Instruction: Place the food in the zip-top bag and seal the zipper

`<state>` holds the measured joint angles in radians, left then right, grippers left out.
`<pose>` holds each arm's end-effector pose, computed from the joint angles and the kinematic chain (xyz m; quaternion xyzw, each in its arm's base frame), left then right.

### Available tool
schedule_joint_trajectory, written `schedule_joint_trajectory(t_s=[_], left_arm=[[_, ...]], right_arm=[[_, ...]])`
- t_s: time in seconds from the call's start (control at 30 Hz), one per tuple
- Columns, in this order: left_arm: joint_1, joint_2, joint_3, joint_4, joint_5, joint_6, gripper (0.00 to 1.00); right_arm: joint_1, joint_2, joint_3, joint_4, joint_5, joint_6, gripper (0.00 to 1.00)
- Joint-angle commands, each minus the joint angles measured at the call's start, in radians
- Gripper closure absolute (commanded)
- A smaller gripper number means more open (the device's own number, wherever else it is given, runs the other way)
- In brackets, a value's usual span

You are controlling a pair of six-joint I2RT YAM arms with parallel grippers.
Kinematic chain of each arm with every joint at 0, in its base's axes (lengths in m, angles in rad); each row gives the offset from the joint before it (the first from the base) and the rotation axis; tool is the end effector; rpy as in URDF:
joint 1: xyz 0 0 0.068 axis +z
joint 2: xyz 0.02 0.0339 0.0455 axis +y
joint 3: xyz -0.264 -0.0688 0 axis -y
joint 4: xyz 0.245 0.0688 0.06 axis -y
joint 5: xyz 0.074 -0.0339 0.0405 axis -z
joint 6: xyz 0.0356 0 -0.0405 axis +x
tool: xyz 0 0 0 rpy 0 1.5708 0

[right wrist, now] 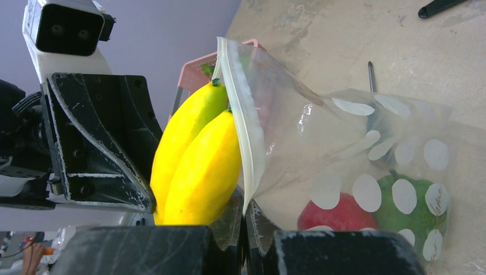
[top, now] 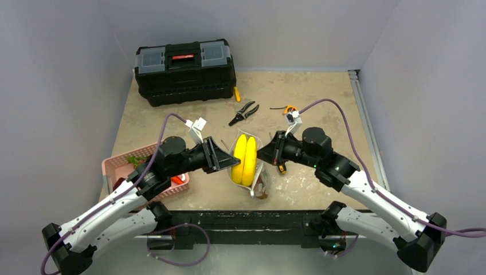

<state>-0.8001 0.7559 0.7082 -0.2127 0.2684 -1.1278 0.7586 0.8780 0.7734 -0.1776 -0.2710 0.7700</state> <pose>0.1187 -0.1358 0.3149 -0.0477 0.7886 -0.5565 0.2572 0.1425 0.1482 0.3206 -0.0766 0.7926 0.4898 0.3549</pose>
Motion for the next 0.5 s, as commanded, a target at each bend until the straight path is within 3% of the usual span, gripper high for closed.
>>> schedule_joint_trajectory(t_s=[0.0,0.07,0.3,0.33,0.47], left_arm=[[-0.009,-0.042,0.08,-0.048,0.007,0.052,1.0],[-0.009,-0.033,0.086,-0.099,-0.004,0.019,1.0],[-0.009,0.045,0.043,-0.045,0.057,-0.039,1.0],[-0.009,0.045,0.035,-0.031,0.052,-0.048,0.97],[-0.009,0.035,0.041,-0.045,0.016,-0.043,0.63]], right_arm=[[0.004,0.0,0.005,0.102,0.001,0.019,1.0],[0.003,-0.001,0.007,0.104,0.003,0.017,1.0],[0.003,0.009,0.015,0.112,-0.004,0.018,1.0],[0.004,0.008,0.017,0.111,-0.004,0.016,1.0],[0.004,-0.002,0.013,0.098,0.005,0.008,1.0]])
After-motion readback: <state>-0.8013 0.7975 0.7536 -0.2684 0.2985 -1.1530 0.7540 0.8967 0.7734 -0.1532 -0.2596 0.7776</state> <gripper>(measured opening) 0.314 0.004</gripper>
